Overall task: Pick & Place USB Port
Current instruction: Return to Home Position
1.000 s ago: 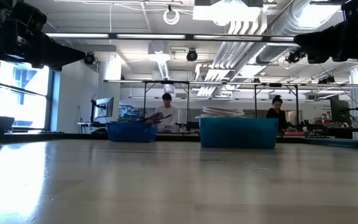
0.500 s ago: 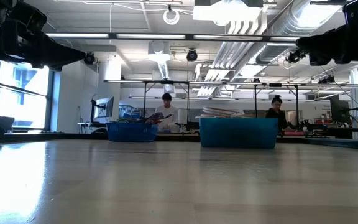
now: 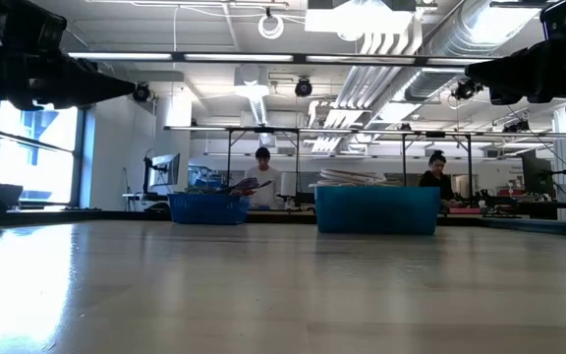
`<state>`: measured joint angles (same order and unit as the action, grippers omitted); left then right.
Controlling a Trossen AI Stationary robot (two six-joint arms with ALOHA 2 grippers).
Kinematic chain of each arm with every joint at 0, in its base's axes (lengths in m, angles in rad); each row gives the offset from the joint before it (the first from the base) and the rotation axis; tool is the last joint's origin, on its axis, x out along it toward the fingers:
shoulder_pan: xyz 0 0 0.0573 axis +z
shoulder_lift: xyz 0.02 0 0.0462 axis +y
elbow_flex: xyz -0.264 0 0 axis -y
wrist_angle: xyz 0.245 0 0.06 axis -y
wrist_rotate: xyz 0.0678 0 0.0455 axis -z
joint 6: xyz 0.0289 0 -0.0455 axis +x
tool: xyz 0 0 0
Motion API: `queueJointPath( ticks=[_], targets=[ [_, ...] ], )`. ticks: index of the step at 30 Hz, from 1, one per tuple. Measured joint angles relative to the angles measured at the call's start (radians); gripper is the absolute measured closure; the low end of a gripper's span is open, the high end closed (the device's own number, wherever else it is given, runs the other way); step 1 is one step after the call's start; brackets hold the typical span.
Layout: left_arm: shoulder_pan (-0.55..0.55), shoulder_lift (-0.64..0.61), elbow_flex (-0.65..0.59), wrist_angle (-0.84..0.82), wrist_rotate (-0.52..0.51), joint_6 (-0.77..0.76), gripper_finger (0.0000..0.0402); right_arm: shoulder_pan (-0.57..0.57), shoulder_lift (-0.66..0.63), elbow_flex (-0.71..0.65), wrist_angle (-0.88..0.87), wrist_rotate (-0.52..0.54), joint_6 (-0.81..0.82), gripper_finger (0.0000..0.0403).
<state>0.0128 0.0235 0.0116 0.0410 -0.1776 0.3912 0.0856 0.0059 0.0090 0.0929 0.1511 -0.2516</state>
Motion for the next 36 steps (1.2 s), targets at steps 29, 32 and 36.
queueJointPath(
  ticks=[29,32,36],
  targets=[
    [0.0,0.0,0.0,0.0,0.007,-0.166,0.0402,0.0,0.0,0.0,-0.011,0.007,-0.018,0.0402],
    [0.0,0.0,0.0,0.0,0.006,-0.132,0.0401,0.0,0.0,0.0,-0.011,0.007,-0.018,0.0402],
    [0.0,0.0,0.0,0.0,0.006,-0.127,0.0401,0.0,0.0,0.0,-0.012,0.007,-0.018,0.0402]
  ],
)
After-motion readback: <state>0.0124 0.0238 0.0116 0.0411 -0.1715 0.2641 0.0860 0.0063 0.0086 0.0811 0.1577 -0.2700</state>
